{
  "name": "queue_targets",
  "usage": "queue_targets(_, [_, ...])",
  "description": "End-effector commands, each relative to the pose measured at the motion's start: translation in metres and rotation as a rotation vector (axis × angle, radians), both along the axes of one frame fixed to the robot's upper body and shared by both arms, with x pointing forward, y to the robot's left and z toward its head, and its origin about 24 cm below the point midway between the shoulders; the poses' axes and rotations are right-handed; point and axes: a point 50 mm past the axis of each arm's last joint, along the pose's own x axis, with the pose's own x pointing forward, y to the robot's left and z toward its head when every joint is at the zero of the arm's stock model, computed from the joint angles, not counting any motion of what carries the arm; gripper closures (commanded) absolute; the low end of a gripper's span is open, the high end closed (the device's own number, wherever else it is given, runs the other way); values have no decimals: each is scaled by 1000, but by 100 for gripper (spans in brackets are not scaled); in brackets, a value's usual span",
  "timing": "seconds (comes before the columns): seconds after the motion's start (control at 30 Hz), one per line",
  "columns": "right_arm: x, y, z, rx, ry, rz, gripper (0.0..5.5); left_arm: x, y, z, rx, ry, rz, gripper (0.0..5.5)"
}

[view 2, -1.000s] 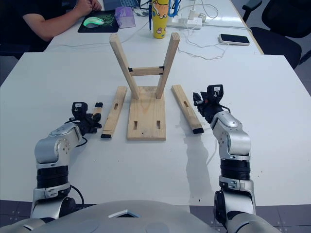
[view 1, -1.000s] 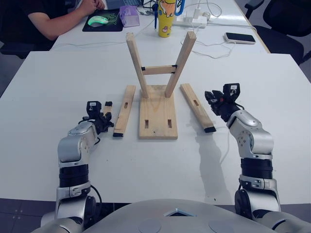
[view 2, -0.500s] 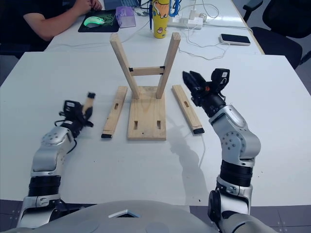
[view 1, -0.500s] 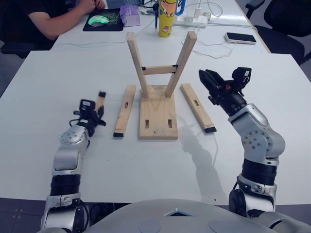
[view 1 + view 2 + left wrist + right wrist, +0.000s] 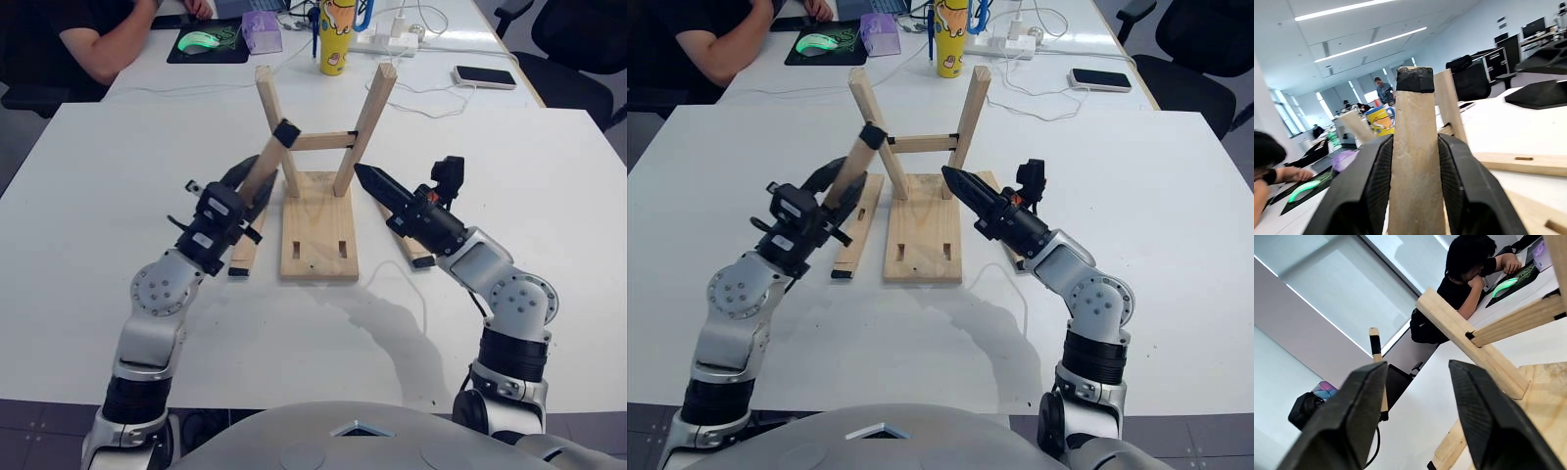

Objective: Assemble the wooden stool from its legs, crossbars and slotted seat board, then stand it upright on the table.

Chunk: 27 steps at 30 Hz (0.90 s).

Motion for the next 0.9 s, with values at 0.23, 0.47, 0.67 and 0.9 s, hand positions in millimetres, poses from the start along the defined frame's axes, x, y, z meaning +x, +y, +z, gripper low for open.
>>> queue_targets(0.23, [11, 16, 14, 56, 3, 96, 273, 9, -36, -9, -66, 54, -99, 417])
queue_targets(0.47, [15, 22, 10, 68, 36, 68, 273, 4, -44, -11, -68, 60, -121, 417])
queue_targets(0.67, [17, 22, 11, 96, 46, 37, 297, -2, -47, -16, -61, 88, -139, 417])
queue_targets(0.9, [18, 22, 10, 105, 55, 23, 402, -7, -47, -20, -65, 108, -131, 417])
